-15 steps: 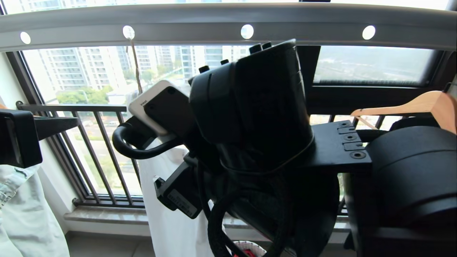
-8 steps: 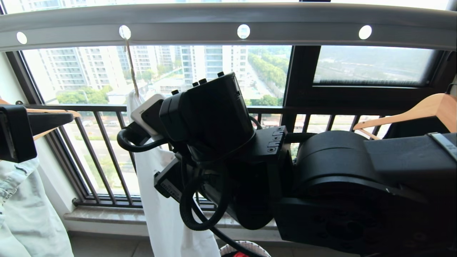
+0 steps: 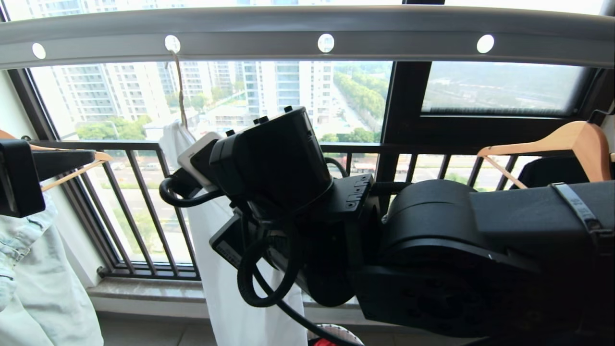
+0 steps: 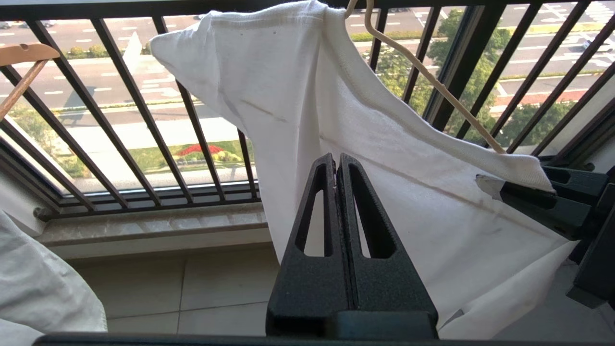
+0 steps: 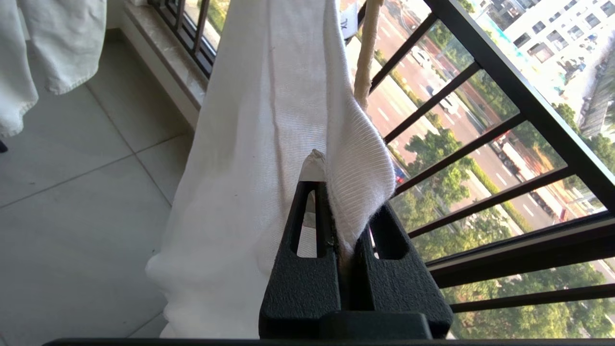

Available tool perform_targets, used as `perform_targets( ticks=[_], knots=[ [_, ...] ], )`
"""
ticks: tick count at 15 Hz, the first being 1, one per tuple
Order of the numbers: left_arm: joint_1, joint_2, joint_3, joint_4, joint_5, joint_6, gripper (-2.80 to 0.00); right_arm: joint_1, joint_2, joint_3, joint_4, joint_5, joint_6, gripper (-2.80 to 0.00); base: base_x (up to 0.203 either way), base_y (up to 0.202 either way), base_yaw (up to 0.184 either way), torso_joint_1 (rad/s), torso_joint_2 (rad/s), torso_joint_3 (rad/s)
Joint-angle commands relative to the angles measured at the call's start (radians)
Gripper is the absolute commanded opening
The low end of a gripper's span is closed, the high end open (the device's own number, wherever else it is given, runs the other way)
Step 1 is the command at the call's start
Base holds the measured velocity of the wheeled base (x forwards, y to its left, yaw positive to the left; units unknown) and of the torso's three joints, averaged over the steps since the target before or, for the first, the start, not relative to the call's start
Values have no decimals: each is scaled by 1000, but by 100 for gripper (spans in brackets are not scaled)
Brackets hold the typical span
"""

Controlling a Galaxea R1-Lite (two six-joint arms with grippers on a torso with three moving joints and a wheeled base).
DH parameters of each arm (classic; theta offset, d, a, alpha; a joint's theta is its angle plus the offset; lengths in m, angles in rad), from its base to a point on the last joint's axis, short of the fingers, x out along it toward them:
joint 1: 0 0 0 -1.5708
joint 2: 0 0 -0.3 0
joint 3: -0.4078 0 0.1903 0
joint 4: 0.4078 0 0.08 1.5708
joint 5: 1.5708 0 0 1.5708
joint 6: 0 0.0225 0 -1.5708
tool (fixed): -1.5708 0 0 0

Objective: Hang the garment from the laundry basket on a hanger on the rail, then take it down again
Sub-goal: Take the clothes off the clothes rack

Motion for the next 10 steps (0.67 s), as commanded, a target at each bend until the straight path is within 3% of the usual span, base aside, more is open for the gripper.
perform_targets(
  ticks=[1,7,10],
  knots=[
    [34,16,4,3,0,8,-280,-19,-17,4,0,0,-2,-280,0,0,0,0,0,0],
    [182,113,12,-3,-10,48,-280,-62,-46,19,34,89,-4,-280,0,0,0,0,0,0],
    [183,109,17,-34,-11,49,-280,-73,-45,20,28,113,-16,-280,0,0,0,0,0,0]
  ],
)
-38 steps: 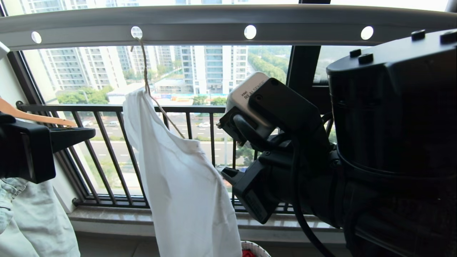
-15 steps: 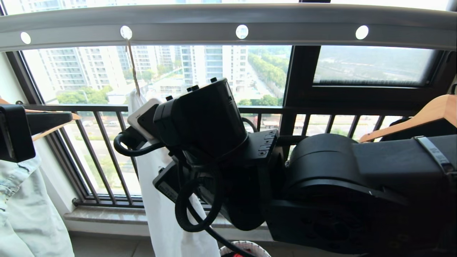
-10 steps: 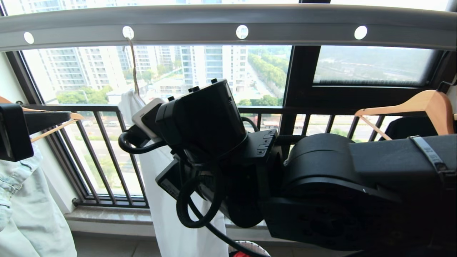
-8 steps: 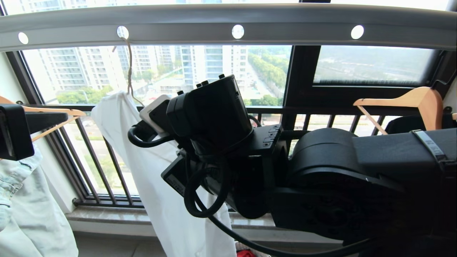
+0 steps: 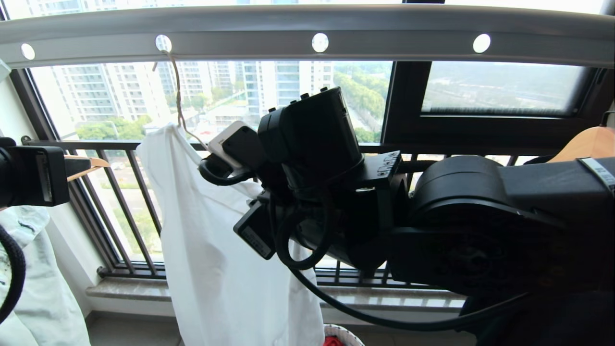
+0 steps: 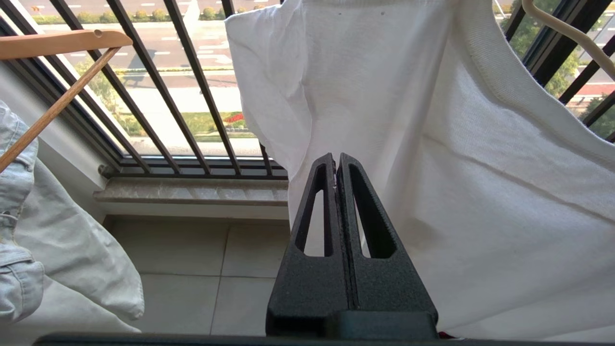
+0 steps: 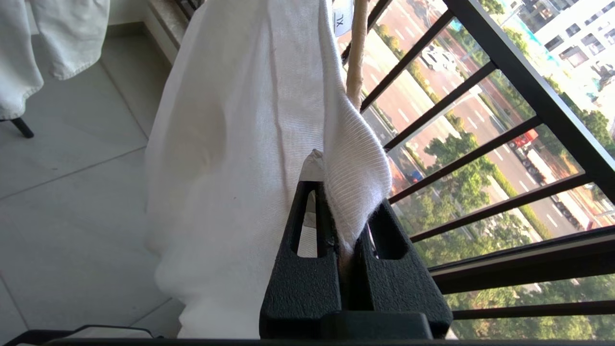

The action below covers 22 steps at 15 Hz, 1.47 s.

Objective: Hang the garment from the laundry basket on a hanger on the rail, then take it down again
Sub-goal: Take the clothes off the clothes rack

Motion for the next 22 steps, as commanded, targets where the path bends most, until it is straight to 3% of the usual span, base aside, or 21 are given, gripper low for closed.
perform_targets(
  ticks=[1,2,3,7,13,17,20,21,22],
  knots=[
    [4,7,1,0,2,-1,-280,-7,-5,1,-4,23,-7,-280,0,0,0,0,0,0],
    [4,5,1,0,2,0,-280,-9,-4,-1,-4,24,-9,-280,0,0,0,0,0,0],
    [4,3,1,0,2,0,-280,-9,-4,-5,-4,23,-12,0,0,0,0,0,0,0],
    [6,-3,-1,0,2,0,-280,-9,11,-21,-22,24,-33,0,0,0,0,0,0,0],
    [6,-12,-1,0,2,0,-280,-8,136,-324,25,23,-55,0,0,0,0,0,0,0],
    [6,-11,-1,-3,2,0,-280,-8,175,-329,-96,28,-83,0,0,0,0,0,0,0],
    [6,-12,1,-26,2,-1,-280,-18,181,-329,-110,29,-86,0,0,0,0,0,0,0],
    [6,-12,1,-26,3,-1,-280,-25,179,-329,-111,31,-86,-280,0,0,0,0,0,0],
    [6,-12,1,-28,2,-1,-280,-29,179,-329,-110,31,-86,-280,0,0,0,0,0,0]
  ],
)
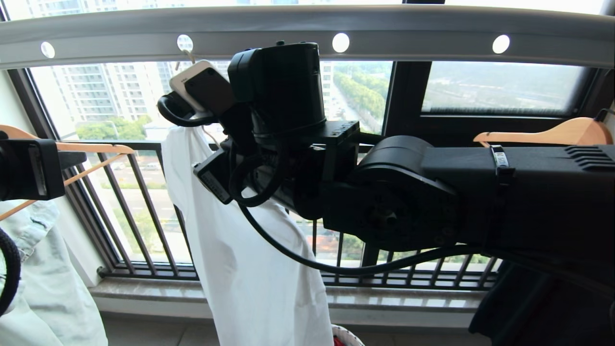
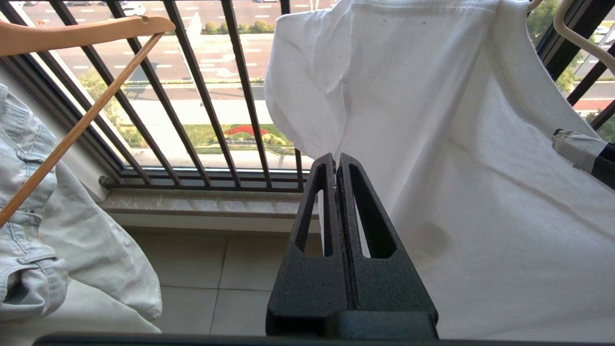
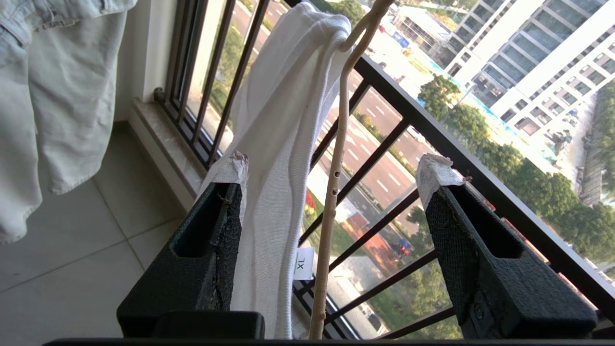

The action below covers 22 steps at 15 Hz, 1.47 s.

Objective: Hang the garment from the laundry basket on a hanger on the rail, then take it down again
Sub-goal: Take the clothes off the clothes rack

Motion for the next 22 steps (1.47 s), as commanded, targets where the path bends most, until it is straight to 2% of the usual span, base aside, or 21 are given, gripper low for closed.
perform_targets(
  ticks=[1,9,11,13,17,19,21,22],
  knots=[
    [0,0,0,0,0,-1,-280,-10,3,1,0,-2,-1,-280,0,0,0,0,0,0],
    [0,-37,40,4,-6,1,-280,-12,6,1,8,6,-3,-280,0,0,0,0,0,0],
    [2,-42,68,5,-19,0,-280,-24,4,4,11,9,-4,-280,0,0,0,0,0,0],
    [10,-36,98,5,-73,0,-280,-29,-5,6,11,14,-4,-280,0,0,0,0,0,0],
    [154,64,116,-18,-130,1,-280,-35,-17,13,14,26,-9,-280,0,0,0,0,0,0],
    [220,104,117,-65,-280,-2,-280,-35,-16,13,13,26,-21,-280,0,0,0,0,0,0],
    [285,107,116,-78,-543,-3,-280,-34,-12,13,14,26,-21,-280,0,0,0,0,0,0],
    [319,111,112,-82,-645,-1,-280,-33,-8,13,14,29,-21,-280,0,0,0,0,0,0]
  ],
)
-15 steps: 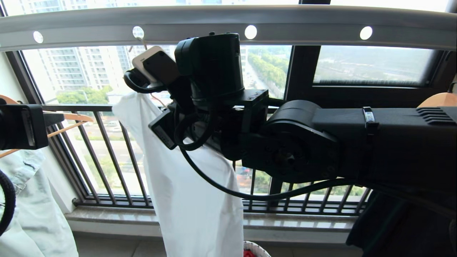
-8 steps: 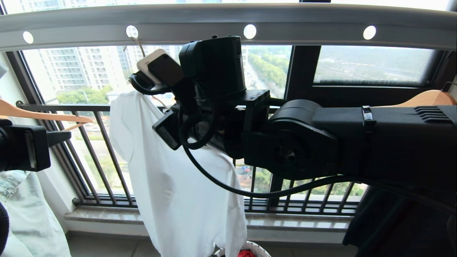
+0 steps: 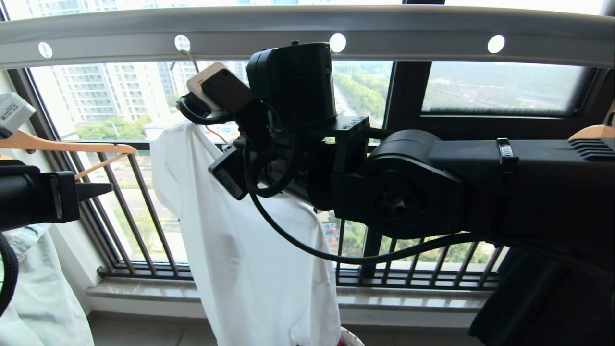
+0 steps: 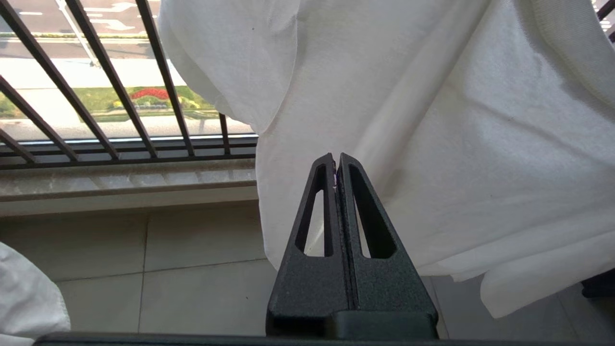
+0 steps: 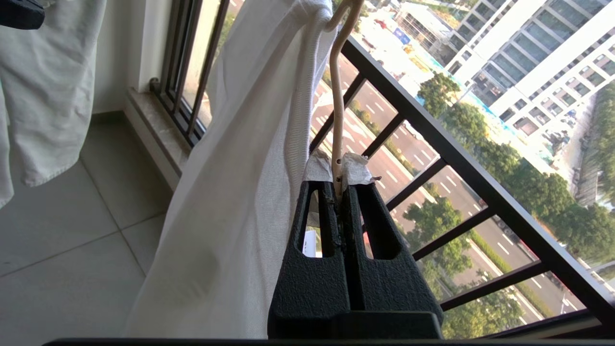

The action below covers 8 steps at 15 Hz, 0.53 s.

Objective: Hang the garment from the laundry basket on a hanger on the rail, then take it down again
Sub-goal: Take the clothes off the clothes rack

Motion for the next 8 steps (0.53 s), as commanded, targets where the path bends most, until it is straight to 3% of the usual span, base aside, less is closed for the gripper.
perform_targets(
  ticks=[1,2,3,8],
  knots=[
    [68,36,-9,-24,-224,3,-280,0,7,0,-1,1,-2,-280,0,0,0,0,0,0],
    [61,51,-7,-61,-232,3,-280,0,12,0,-1,0,-6,-280,0,0,0,0,0,0],
    [43,62,-6,-82,-243,3,0,0,15,0,-1,2,-15,-280,0,0,0,0,0,0],
    [-78,138,-54,-183,-244,-2,0,0,21,-2,22,3,-16,-280,0,0,0,0,0,0]
  ],
)
